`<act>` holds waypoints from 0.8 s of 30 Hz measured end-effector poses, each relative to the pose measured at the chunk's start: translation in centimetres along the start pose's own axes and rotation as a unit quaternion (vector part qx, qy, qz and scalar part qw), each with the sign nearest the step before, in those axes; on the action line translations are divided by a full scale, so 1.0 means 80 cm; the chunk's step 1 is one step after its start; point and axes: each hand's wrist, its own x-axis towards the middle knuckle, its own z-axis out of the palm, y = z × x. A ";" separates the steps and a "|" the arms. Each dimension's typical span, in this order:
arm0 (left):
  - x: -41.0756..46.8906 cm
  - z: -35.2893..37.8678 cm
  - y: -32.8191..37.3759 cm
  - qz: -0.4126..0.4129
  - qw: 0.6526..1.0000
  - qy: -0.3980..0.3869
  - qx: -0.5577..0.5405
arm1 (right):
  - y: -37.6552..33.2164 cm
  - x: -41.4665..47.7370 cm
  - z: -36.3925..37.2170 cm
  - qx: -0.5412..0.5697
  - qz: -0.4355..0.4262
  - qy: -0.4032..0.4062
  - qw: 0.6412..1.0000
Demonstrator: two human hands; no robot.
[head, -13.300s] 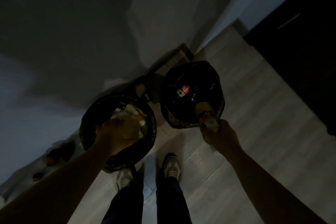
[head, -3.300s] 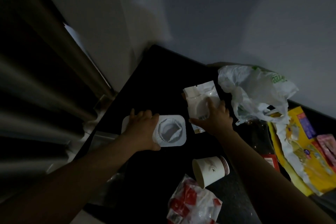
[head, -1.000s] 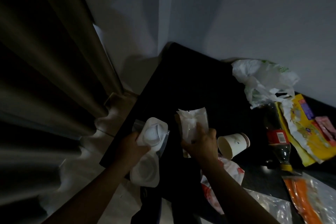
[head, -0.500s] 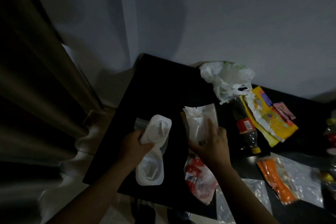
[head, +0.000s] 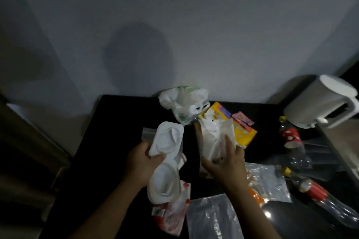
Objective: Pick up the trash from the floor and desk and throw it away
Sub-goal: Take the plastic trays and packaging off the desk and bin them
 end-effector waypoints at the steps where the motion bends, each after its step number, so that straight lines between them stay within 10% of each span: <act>1: -0.001 0.016 0.016 0.009 1.000 -0.007 0.003 | 0.008 0.000 -0.019 0.010 0.009 0.011 1.000; 24: -0.070 0.349 0.249 0.287 0.893 -0.347 0.021 | 0.193 -0.113 -0.276 0.028 0.273 0.359 0.892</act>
